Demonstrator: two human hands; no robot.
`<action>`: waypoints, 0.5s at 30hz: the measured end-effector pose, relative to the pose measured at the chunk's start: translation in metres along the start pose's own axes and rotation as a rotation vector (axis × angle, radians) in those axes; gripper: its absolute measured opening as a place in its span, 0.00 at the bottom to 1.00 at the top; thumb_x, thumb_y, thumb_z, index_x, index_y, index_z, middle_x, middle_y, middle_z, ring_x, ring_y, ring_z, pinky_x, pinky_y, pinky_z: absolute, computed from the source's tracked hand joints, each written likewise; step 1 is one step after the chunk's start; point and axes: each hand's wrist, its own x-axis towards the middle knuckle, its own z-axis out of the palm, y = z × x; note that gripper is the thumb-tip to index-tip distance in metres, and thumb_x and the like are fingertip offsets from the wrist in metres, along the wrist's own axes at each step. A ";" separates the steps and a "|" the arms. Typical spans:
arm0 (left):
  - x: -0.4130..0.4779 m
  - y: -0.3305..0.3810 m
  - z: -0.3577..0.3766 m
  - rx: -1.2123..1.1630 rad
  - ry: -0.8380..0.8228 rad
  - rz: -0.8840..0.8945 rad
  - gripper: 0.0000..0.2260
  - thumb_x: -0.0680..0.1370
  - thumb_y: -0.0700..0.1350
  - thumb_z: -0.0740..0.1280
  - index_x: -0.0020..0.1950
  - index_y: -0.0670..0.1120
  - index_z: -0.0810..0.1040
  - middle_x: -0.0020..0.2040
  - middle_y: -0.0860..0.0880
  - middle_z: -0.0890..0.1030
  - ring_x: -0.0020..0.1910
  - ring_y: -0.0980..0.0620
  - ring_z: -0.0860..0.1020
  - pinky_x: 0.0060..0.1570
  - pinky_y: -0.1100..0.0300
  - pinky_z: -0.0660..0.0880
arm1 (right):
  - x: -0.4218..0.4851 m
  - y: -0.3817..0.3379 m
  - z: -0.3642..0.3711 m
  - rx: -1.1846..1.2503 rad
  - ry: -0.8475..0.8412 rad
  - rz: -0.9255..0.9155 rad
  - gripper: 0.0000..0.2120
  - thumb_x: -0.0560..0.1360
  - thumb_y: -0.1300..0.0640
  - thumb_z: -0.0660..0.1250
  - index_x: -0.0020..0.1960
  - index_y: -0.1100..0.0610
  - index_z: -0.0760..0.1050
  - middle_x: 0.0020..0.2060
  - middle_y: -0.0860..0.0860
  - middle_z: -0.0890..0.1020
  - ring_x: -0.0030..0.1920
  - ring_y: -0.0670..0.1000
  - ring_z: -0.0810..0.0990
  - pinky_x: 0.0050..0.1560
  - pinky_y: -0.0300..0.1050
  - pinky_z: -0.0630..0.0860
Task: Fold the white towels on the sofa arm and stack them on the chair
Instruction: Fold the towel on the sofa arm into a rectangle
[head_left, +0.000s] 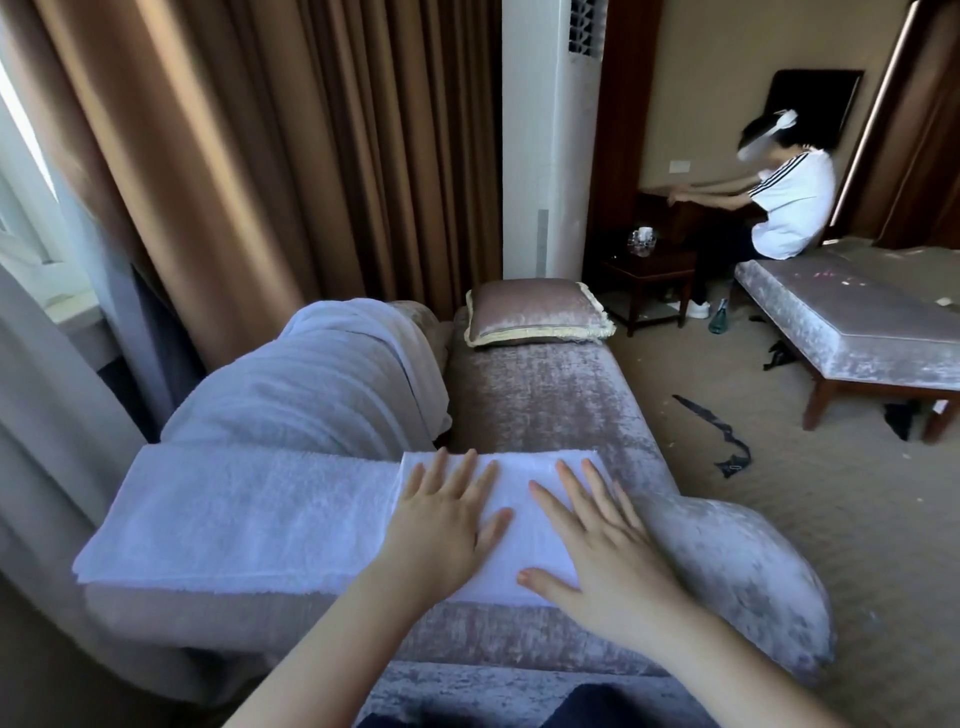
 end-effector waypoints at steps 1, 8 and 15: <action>-0.004 -0.001 0.005 0.007 -0.024 -0.024 0.33 0.83 0.61 0.41 0.66 0.45 0.79 0.62 0.43 0.80 0.60 0.36 0.78 0.56 0.39 0.76 | -0.002 0.002 -0.001 0.021 -0.033 -0.004 0.48 0.63 0.20 0.31 0.78 0.41 0.40 0.77 0.48 0.34 0.75 0.51 0.28 0.74 0.51 0.34; -0.006 0.002 0.006 -0.053 -0.018 -0.086 0.33 0.82 0.63 0.42 0.67 0.46 0.77 0.64 0.41 0.79 0.62 0.35 0.77 0.63 0.40 0.71 | 0.027 -0.005 -0.023 0.124 0.009 0.070 0.62 0.53 0.23 0.15 0.77 0.44 0.56 0.78 0.45 0.53 0.78 0.47 0.46 0.75 0.46 0.44; -0.007 0.003 0.010 -0.085 0.037 -0.080 0.32 0.82 0.62 0.42 0.66 0.46 0.79 0.63 0.42 0.79 0.63 0.38 0.77 0.62 0.41 0.73 | 0.042 -0.004 0.005 0.022 0.079 0.095 0.54 0.65 0.28 0.18 0.76 0.48 0.63 0.74 0.46 0.67 0.76 0.48 0.60 0.75 0.50 0.48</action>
